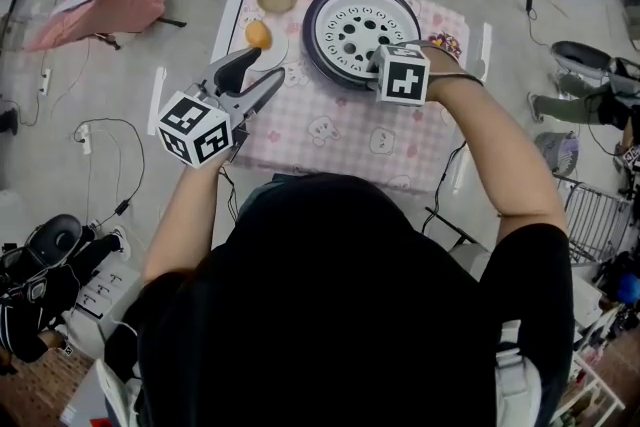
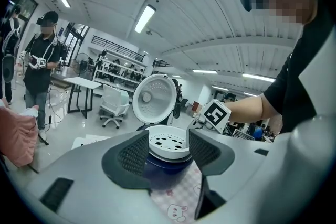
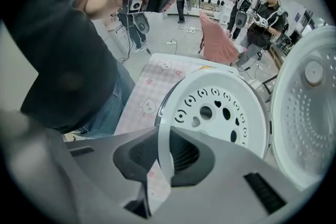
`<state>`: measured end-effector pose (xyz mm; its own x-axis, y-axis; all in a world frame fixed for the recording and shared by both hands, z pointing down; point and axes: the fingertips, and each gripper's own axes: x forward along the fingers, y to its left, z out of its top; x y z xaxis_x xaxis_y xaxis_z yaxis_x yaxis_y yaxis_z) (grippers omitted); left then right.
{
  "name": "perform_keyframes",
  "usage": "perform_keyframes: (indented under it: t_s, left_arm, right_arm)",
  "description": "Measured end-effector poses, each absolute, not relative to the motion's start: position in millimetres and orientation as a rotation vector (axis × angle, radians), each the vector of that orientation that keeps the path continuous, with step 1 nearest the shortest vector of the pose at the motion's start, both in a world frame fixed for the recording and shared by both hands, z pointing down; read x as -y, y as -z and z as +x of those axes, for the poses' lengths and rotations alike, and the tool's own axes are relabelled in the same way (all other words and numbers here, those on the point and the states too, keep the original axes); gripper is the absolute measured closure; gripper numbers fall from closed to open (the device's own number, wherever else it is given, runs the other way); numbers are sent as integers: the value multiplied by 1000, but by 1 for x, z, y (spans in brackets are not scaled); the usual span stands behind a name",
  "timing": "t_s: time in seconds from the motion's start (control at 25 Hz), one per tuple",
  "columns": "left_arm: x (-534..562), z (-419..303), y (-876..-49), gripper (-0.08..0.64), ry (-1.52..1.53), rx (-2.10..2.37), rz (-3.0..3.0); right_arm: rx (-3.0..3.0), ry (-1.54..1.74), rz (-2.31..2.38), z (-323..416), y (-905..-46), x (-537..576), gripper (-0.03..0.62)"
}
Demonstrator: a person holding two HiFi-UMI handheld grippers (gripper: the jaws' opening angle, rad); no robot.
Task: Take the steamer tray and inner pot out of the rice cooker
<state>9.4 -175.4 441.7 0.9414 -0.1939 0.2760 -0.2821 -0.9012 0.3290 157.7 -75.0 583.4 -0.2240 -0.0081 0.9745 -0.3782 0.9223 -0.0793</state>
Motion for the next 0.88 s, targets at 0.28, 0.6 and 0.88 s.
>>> perform_keyframes:
  t_s: [0.28,0.6,0.88]
  left_arm:
    - [171,7,-438,302,-339,344,2735]
    - [166,8,-429,302,-345,341,2744]
    - [163,7,-422,302,-343,339,2755]
  right_arm:
    - [1762,-301,356,159,-580,79,551]
    - [1766,-271,402,160,-574,82,557]
    - [1776,-235,443,157,-563,86,557]
